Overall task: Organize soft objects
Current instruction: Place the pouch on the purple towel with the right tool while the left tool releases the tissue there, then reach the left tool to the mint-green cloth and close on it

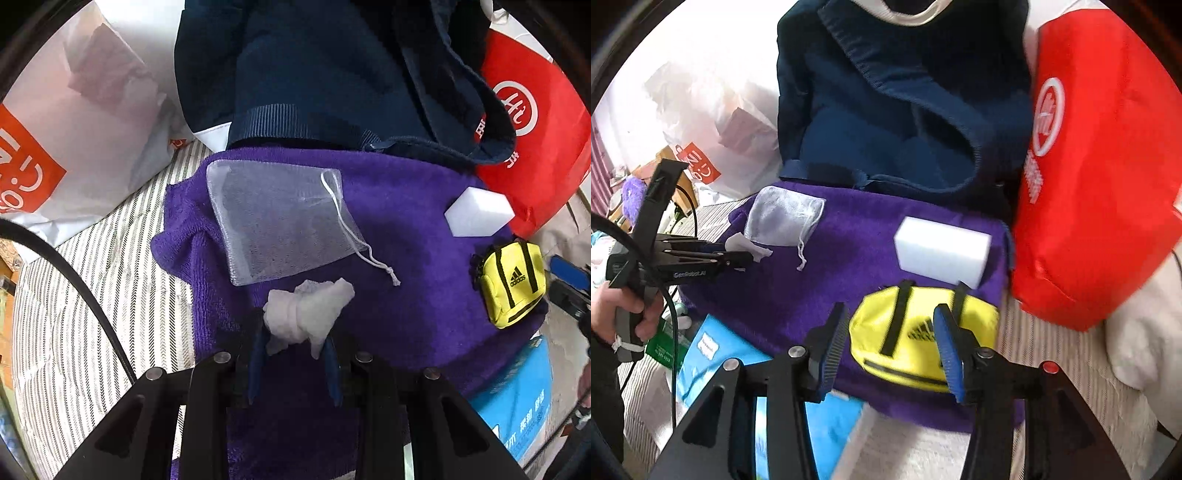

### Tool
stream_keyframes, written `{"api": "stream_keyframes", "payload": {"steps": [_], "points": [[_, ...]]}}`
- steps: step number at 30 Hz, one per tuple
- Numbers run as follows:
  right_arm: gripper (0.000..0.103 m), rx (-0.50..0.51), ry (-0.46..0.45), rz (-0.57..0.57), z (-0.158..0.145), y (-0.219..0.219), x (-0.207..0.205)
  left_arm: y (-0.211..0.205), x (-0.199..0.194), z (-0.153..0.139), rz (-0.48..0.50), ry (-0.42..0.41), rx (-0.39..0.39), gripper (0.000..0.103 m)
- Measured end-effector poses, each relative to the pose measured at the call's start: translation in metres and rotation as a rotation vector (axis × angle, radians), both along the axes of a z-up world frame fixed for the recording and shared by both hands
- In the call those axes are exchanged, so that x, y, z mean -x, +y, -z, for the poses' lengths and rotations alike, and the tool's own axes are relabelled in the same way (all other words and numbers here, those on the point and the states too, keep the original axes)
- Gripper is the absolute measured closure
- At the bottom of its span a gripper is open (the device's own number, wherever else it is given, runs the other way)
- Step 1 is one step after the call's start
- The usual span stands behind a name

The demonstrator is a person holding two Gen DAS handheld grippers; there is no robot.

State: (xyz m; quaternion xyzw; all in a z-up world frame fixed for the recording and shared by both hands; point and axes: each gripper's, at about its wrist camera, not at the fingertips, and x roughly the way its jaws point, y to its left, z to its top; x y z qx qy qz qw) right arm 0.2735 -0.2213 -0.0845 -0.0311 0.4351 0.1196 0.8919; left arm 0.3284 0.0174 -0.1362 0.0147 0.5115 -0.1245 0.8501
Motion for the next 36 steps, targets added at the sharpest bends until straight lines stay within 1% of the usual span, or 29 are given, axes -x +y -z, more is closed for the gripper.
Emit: {"api": "stream_keyframes", "payload": {"steps": [3, 5, 7, 9, 10, 12, 13, 15, 16, 17, 19, 20, 26, 31, 36], "points": [[0.054, 0.004, -0.011, 0.017, -0.007, -0.006, 0.014, -0.002, 0.001, 0.0, -0.004, -0.002, -0.014, 0.074], [0.051, -0.002, -0.019, 0.027, -0.012, -0.01, 0.024, -0.003, 0.002, 0.0, -0.004, 0.0, -0.025, 0.073], [0.049, 0.0, -0.028, 0.035, -0.017, -0.013, 0.035, -0.003, 0.004, 0.001, -0.009, 0.005, -0.026, 0.064], [0.048, 0.004, -0.031, 0.048, -0.02, -0.015, 0.044, -0.004, 0.006, 0.0, -0.009, 0.009, -0.002, 0.051], [0.047, 0.002, -0.029, 0.052, -0.021, -0.015, 0.045, -0.003, 0.009, -0.001, -0.006, 0.015, 0.017, 0.049], [0.045, -0.01, -0.02, 0.058, -0.022, -0.017, 0.052, -0.002, 0.015, -0.005, -0.007, 0.017, 0.023, 0.043], [0.043, -0.012, -0.017, 0.064, -0.023, -0.018, 0.056, -0.003, 0.017, -0.007, -0.006, 0.017, 0.02, 0.042], [0.039, -0.012, -0.012, 0.07, -0.022, -0.017, 0.063, -0.003, 0.023, -0.013, -0.009, 0.011, -0.009, 0.034], [0.038, -0.012, -0.009, 0.071, -0.022, -0.016, 0.067, -0.003, 0.028, -0.017, -0.015, -0.004, -0.031, 0.033], [0.037, -0.017, -0.004, 0.072, -0.021, -0.015, 0.072, -0.001, 0.033, -0.022, -0.012, -0.014, -0.031, 0.032], [0.031, -0.031, 0.006, 0.069, -0.019, -0.013, 0.08, 0.002, 0.04, -0.028, -0.017, -0.023, -0.03, 0.03], [0.03, -0.034, 0.014, 0.069, -0.018, -0.011, 0.084, 0.006, 0.046, -0.032, -0.028, -0.029, -0.034, 0.03], [0.03, -0.024, 0.041, 0.083, -0.012, -0.004, 0.111, 0.025, 0.075, -0.046, -0.044, -0.044, -0.041, 0.029], [0.03, -0.018, 0.046, 0.107, -0.01, -0.004, 0.137, 0.044, 0.107, -0.048, -0.066, -0.06, -0.052, 0.028], [0.03, -0.023, 0.067, 0.134, -0.003, -0.007, 0.16, 0.068, 0.131, -0.037, -0.103, -0.056, -0.056, 0.028]]}}
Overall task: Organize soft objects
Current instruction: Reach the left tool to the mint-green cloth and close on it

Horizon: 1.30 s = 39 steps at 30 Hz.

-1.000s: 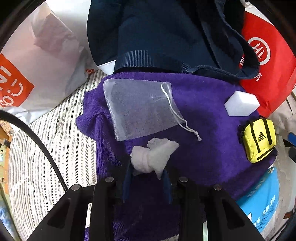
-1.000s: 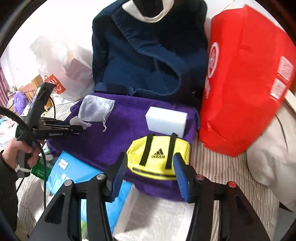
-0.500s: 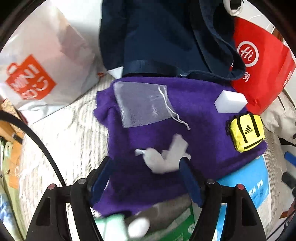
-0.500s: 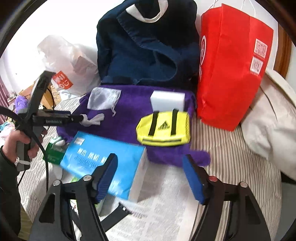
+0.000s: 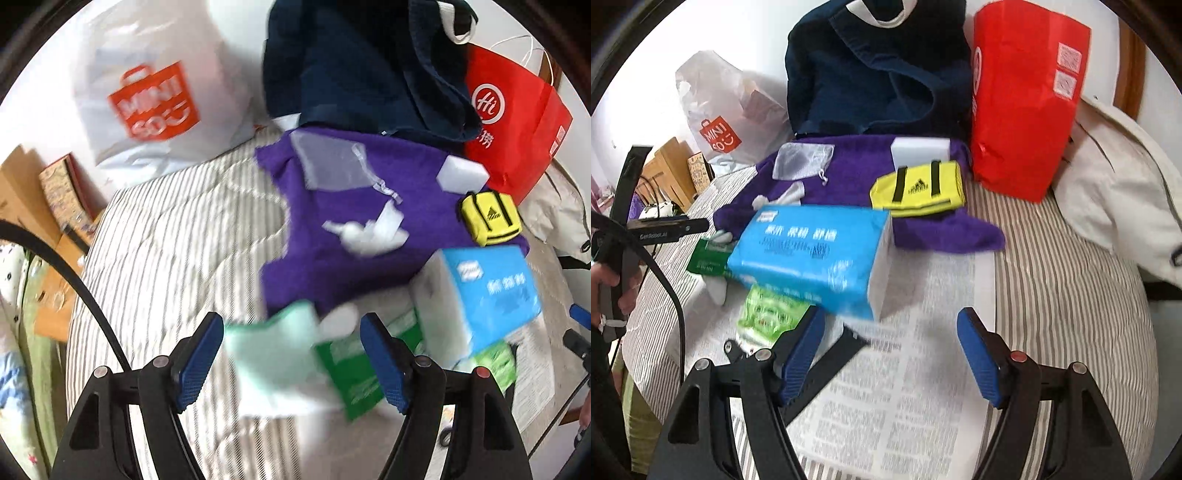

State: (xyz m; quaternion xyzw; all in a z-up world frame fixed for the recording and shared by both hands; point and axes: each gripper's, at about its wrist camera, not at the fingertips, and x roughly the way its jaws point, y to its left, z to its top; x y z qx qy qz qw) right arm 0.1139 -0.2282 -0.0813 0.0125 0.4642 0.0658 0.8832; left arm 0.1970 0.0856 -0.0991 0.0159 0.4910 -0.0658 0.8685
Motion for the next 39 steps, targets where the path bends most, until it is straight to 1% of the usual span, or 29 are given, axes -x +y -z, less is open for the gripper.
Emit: {"api": "stream_keyframes", "payload": {"steps": [3, 6, 8, 10, 13, 16, 18, 21, 23, 24, 25, 26, 27, 28, 30, 31, 32, 36, 39], "points": [[0.03, -0.008, 0.005, 0.011, 0.003, -0.003, 0.01, 0.018, 0.013, 0.008, -0.038, -0.003, 0.018, 0.028], [0.03, -0.006, 0.021, 0.018, 0.007, -0.004, 0.017, 0.034, 0.023, 0.016, -0.05, 0.0, 0.048, 0.028], [0.03, -0.003, 0.025, 0.021, 0.008, -0.006, 0.02, 0.038, 0.027, 0.02, -0.034, 0.003, 0.05, 0.028], [0.03, -0.004, 0.028, 0.023, 0.007, -0.006, 0.02, 0.039, 0.031, 0.022, -0.02, -0.007, 0.073, 0.028], [0.03, -0.004, 0.031, 0.02, 0.008, -0.005, 0.019, 0.033, 0.025, 0.03, 0.009, 0.02, 0.102, 0.027], [0.03, 0.005, 0.043, 0.02, 0.012, -0.002, 0.017, 0.016, 0.021, 0.036, 0.043, 0.019, 0.064, 0.027], [0.03, 0.006, 0.047, 0.015, 0.014, 0.001, 0.017, 0.007, 0.018, 0.037, 0.055, 0.011, 0.059, 0.025], [0.03, 0.022, 0.061, 0.009, 0.018, 0.004, 0.015, -0.003, 0.014, 0.04, 0.069, 0.012, 0.025, 0.025], [0.03, 0.021, 0.063, 0.007, 0.019, 0.005, 0.014, -0.005, 0.014, 0.04, 0.074, -0.006, 0.01, 0.026], [0.03, 0.019, 0.063, 0.007, 0.02, 0.005, 0.014, -0.004, 0.014, 0.04, 0.076, -0.008, 0.019, 0.033], [0.03, 0.017, 0.063, 0.007, 0.02, 0.006, 0.013, -0.002, 0.014, 0.041, 0.081, -0.004, 0.043, 0.041], [0.03, 0.017, 0.063, 0.007, 0.02, 0.006, 0.013, 0.0, 0.013, 0.042, 0.088, 0.009, 0.08, 0.061], [0.03, 0.017, 0.064, 0.007, 0.021, 0.006, 0.012, 0.001, 0.012, 0.042, 0.09, 0.015, 0.101, 0.07], [0.03, 0.017, 0.066, 0.008, 0.022, 0.006, 0.012, 0.002, 0.012, 0.043, 0.09, 0.015, 0.115, 0.07], [0.03, 0.014, 0.068, 0.006, 0.023, 0.006, 0.012, 0.001, 0.015, 0.042, 0.098, 0.004, 0.114, 0.079], [0.03, 0.014, 0.069, 0.004, 0.023, 0.007, 0.013, 0.0, 0.017, 0.041, 0.1, -0.001, 0.108, 0.081], [0.03, 0.016, 0.069, 0.003, 0.023, 0.007, 0.013, 0.0, 0.02, 0.038, 0.098, -0.013, 0.098, 0.085], [0.03, 0.015, 0.068, -0.001, 0.023, 0.008, 0.016, 0.009, 0.027, 0.029, 0.084, -0.031, 0.09, 0.089], [0.03, 0.003, 0.068, -0.006, 0.023, 0.011, 0.019, 0.022, 0.032, 0.024, 0.057, -0.031, 0.106, 0.089]]}}
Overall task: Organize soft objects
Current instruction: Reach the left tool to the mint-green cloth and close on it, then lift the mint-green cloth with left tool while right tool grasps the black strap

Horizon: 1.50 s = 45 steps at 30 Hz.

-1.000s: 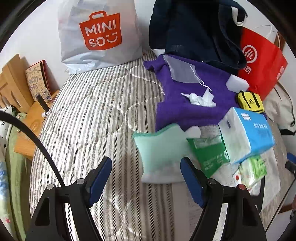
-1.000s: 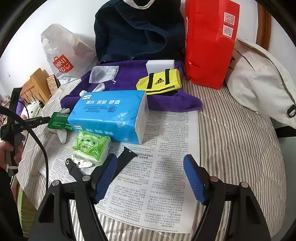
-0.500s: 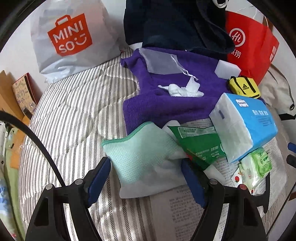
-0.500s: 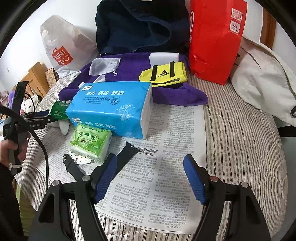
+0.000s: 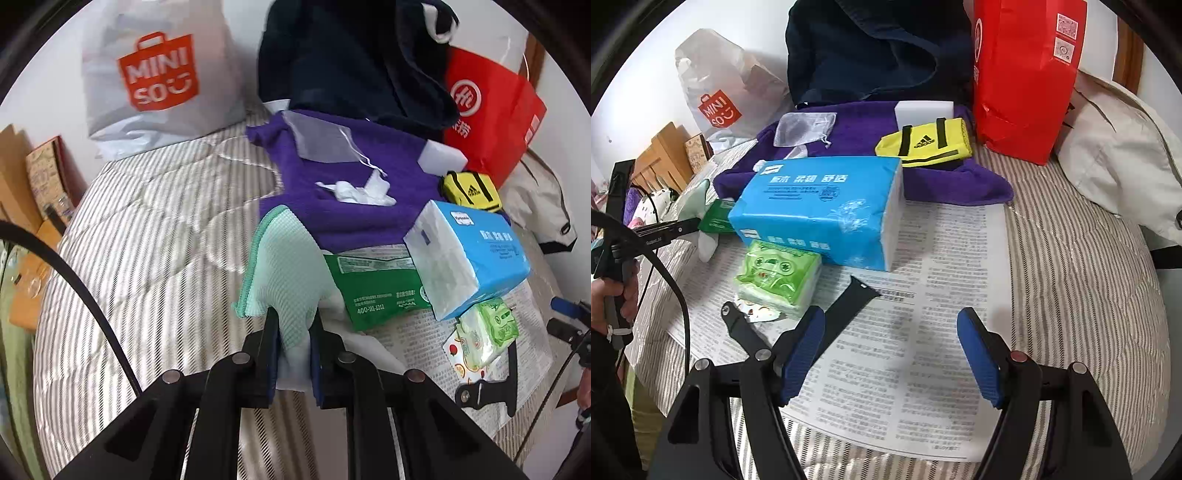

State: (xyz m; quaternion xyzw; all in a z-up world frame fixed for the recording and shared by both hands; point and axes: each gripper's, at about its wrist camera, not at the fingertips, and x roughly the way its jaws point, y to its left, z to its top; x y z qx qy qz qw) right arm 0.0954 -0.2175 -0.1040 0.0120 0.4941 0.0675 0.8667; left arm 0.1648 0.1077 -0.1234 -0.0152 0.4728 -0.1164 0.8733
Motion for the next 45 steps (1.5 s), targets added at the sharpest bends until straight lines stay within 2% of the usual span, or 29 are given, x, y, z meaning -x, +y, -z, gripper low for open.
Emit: {"api": "stream_keyframes", "payload": {"steps": [4, 12, 20, 22, 27, 33, 38, 39, 41, 42, 43, 45], "points": [[0.03, 0.003, -0.004, -0.02, 0.0, 0.01, 0.005, 0.012, 0.011, -0.004, -0.027, -0.002, -0.006, 0.089], [0.03, 0.001, 0.032, -0.025, 0.02, 0.035, 0.005, 0.016, 0.021, 0.011, -0.053, 0.01, -0.007, 0.089], [0.033, 0.084, 0.051, -0.024, 0.044, 0.057, 0.0, 0.018, 0.025, 0.014, -0.066, -0.011, 0.001, 0.089], [0.034, 0.118, 0.021, -0.032, 0.046, 0.06, 0.003, 0.018, 0.027, 0.015, -0.07, -0.02, -0.001, 0.089], [0.041, 0.126, 0.019, -0.014, 0.045, 0.049, 0.008, 0.015, 0.03, 0.016, -0.078, -0.031, -0.023, 0.087], [0.04, 0.122, 0.041, 0.037, 0.043, 0.018, 0.01, 0.017, 0.03, 0.017, -0.076, -0.018, -0.008, 0.087], [0.041, 0.111, 0.022, 0.033, 0.045, 0.023, 0.007, 0.017, 0.03, 0.017, -0.088, -0.006, -0.003, 0.087], [0.042, 0.111, 0.014, 0.031, 0.046, 0.026, 0.007, 0.016, 0.029, 0.017, -0.088, -0.004, -0.006, 0.087], [0.053, 0.104, -0.003, 0.021, 0.047, 0.03, 0.007, 0.015, 0.029, 0.017, -0.089, -0.001, -0.009, 0.087], [0.066, 0.101, -0.013, 0.022, 0.047, 0.031, 0.008, 0.015, 0.028, 0.017, -0.09, 0.0, -0.007, 0.087], [0.083, 0.099, -0.019, 0.021, 0.047, 0.032, 0.008, 0.016, 0.028, 0.017, -0.09, 0.0, -0.006, 0.087], [0.083, 0.099, -0.018, 0.015, 0.046, 0.033, 0.006, 0.017, 0.029, 0.016, -0.09, 0.002, 0.0, 0.087]]}}
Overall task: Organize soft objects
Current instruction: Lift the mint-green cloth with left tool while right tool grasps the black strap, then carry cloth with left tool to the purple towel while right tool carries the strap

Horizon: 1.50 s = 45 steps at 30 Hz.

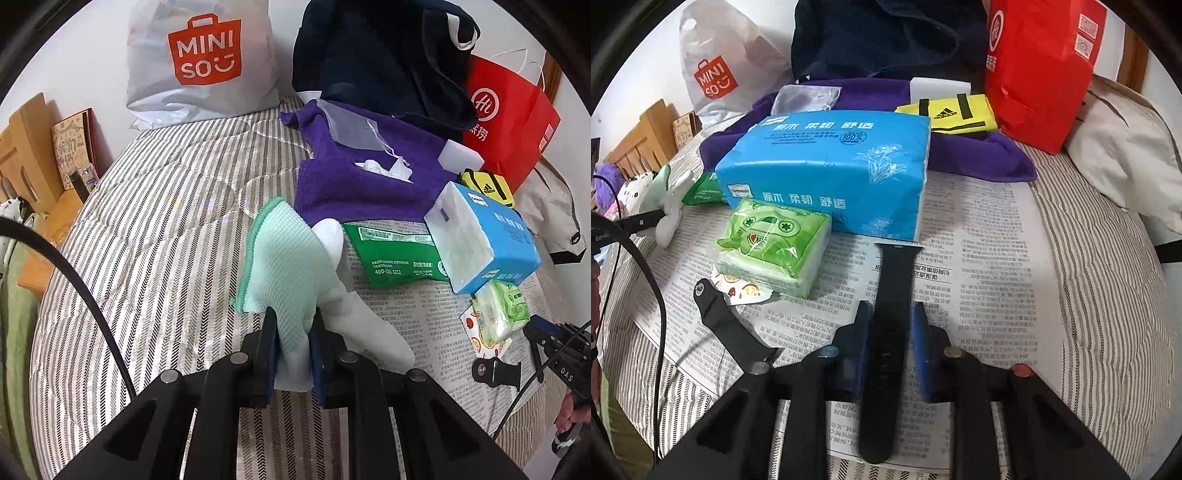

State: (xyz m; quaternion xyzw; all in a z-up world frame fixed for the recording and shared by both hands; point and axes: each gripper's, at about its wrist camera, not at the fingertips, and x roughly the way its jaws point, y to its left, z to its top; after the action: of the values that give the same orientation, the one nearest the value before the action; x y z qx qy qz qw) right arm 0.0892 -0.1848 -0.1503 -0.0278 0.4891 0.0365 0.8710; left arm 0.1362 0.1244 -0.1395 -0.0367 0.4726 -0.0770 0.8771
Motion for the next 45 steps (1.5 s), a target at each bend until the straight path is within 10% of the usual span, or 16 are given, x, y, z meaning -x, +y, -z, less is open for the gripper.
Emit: {"api": "stream_keyframes", "payload": {"steps": [45], "points": [[0.083, -0.046, -0.092, -0.026, -0.058, -0.04, -0.004, -0.009, 0.009, -0.073, 0.021, -0.069, 0.078, 0.089]]}}
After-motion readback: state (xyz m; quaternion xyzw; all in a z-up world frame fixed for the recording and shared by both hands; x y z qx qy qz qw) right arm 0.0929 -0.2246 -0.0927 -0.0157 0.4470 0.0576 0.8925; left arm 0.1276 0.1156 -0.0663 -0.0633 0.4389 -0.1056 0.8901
